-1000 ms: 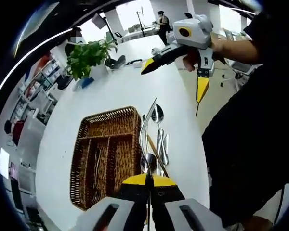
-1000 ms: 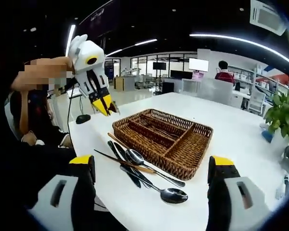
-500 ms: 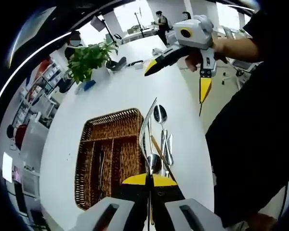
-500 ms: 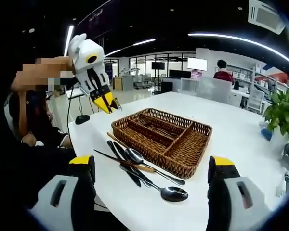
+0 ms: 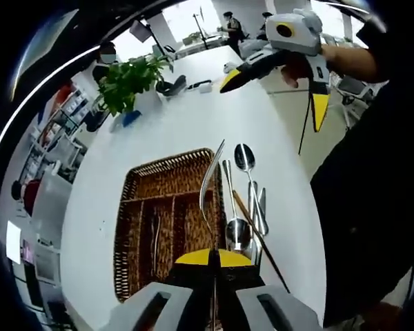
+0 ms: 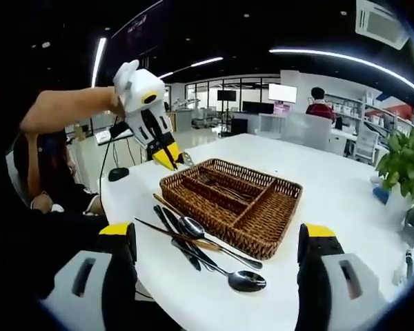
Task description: Arrange the knives, forks, and spoons in their matching storage slots by inserting each utensil handle-first until every utensil is classified and aligned in the correct compartment
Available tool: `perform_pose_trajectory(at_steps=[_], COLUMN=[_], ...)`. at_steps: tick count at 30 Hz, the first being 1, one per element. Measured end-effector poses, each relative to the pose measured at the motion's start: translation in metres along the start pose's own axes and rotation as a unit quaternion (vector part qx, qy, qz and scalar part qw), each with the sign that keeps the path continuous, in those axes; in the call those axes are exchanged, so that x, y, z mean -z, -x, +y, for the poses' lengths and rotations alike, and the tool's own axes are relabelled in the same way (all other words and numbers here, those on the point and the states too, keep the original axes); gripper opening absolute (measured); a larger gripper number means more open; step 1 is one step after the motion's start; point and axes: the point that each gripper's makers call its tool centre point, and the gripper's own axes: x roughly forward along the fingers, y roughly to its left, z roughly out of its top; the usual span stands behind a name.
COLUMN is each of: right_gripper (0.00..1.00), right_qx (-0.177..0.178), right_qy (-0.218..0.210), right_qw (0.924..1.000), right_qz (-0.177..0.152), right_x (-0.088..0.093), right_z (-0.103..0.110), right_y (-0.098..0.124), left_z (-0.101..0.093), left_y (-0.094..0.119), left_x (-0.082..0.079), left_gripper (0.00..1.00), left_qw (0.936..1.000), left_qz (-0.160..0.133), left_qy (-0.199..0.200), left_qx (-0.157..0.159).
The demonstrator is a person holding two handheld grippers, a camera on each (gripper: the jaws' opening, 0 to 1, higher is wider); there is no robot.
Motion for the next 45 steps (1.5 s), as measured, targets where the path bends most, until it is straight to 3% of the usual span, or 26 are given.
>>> perform_pose_trajectory(at_steps=[2, 5, 8, 15, 21, 26, 33, 39, 45], right_gripper=[0.99, 0.99, 0.99, 0.99, 0.99, 0.99, 0.99, 0.99, 0.99], right_qx=[-0.010, -0.016, -0.017, -0.020, -0.023, -0.029, -0.012, -0.008, 0.004], right_qy=[-0.006, -0.009, 0.005, -0.011, -0.013, -0.020, -0.041, -0.041, -0.043], right_qw=[0.9998, 0.9997, 0.9998, 0.9996, 0.9993, 0.9988, 0.9984, 0.9978, 0.9980], right_qz=[-0.019, -0.018, 0.010, 0.017, 0.028, 0.036, 0.036, 0.051, 0.045], right_x=[-0.012, -0.018, -0.012, -0.012, -0.025, -0.030, -0.023, -0.010, -0.012], right_z=[0.005, 0.008, 0.007, -0.010, -0.022, -0.025, -0.035, -0.041, -0.050], right_y=[0.002, 0.004, 0.004, 0.007, 0.010, 0.006, 0.002, -0.005, -0.005], left_z=[0.005, 0.011, 0.020, 0.037, 0.051, 0.062, 0.078, 0.102, 0.111], left_y=[-0.002, -0.006, -0.010, -0.014, -0.018, -0.024, -0.034, -0.045, -0.051], left_x=[-0.001, 0.001, 0.005, 0.015, 0.022, 0.024, 0.032, 0.029, 0.028], left_gripper=[0.00, 0.00, 0.00, 0.00, 0.00, 0.00, 0.00, 0.00, 0.00], left_qw=[1.0000, 0.9999, 0.9996, 0.9993, 0.9981, 0.9990, 0.9990, 0.9990, 0.9986], left_qz=[-0.002, 0.002, 0.012, 0.021, 0.026, 0.023, 0.031, 0.034, 0.039], left_qy=[-0.003, -0.012, -0.022, -0.025, -0.047, -0.029, -0.020, -0.018, -0.027], left_qx=[-0.003, -0.008, -0.013, -0.017, -0.029, -0.026, -0.025, -0.023, -0.021])
